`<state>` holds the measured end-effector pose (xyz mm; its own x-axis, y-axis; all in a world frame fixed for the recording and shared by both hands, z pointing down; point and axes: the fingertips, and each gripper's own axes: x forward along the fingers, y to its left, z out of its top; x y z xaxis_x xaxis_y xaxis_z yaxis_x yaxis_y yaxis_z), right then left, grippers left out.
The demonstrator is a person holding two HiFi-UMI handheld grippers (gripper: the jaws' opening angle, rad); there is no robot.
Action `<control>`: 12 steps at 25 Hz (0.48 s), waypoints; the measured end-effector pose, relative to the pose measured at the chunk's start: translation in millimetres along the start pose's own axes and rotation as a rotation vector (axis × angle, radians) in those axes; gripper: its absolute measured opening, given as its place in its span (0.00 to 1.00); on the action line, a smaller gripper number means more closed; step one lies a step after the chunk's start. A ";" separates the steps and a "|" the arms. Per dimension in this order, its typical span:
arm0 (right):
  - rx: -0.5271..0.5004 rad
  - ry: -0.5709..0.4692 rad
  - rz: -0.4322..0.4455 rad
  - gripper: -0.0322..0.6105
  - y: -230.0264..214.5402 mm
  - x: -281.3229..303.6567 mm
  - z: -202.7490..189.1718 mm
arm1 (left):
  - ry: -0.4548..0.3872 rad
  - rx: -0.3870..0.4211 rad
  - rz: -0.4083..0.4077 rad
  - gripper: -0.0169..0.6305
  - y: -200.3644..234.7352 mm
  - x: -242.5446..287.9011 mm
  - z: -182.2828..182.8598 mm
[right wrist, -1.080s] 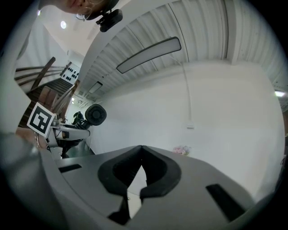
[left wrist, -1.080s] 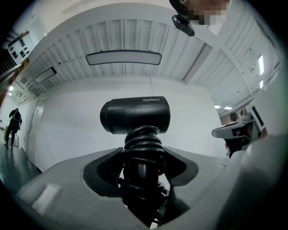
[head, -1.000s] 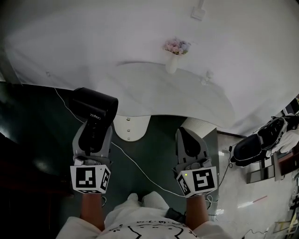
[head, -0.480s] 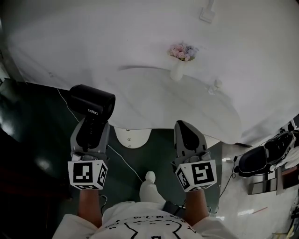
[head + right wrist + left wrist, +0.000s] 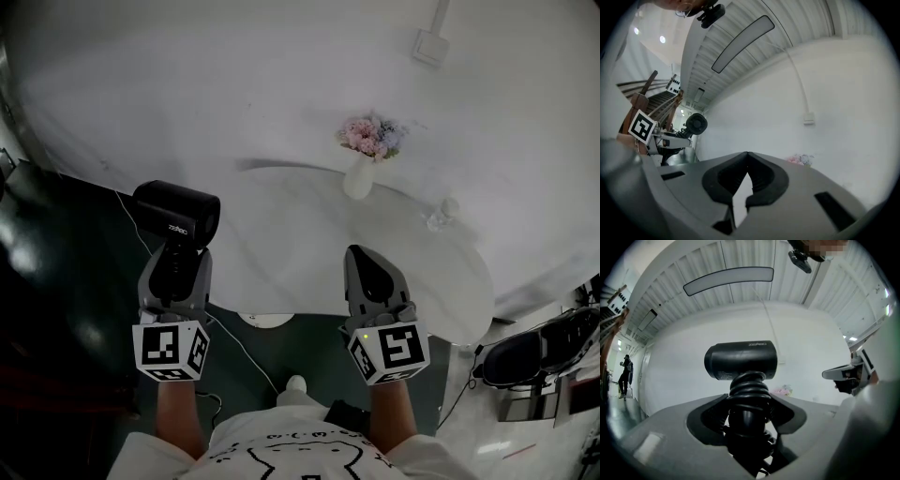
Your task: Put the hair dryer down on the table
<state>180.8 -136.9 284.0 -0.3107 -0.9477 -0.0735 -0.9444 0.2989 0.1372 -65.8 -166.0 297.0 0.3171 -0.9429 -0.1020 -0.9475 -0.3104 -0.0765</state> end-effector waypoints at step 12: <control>0.067 0.079 0.070 0.05 -54.5 89.6 -49.8 | 0.141 -0.004 0.065 0.43 4.0 94.6 -58.1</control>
<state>209.9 -243.7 319.1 -0.3688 -0.9294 0.0121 -0.9267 0.3687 0.0732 -41.9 -263.6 344.7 0.2465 -0.9686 0.0335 -0.9661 -0.2483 -0.0705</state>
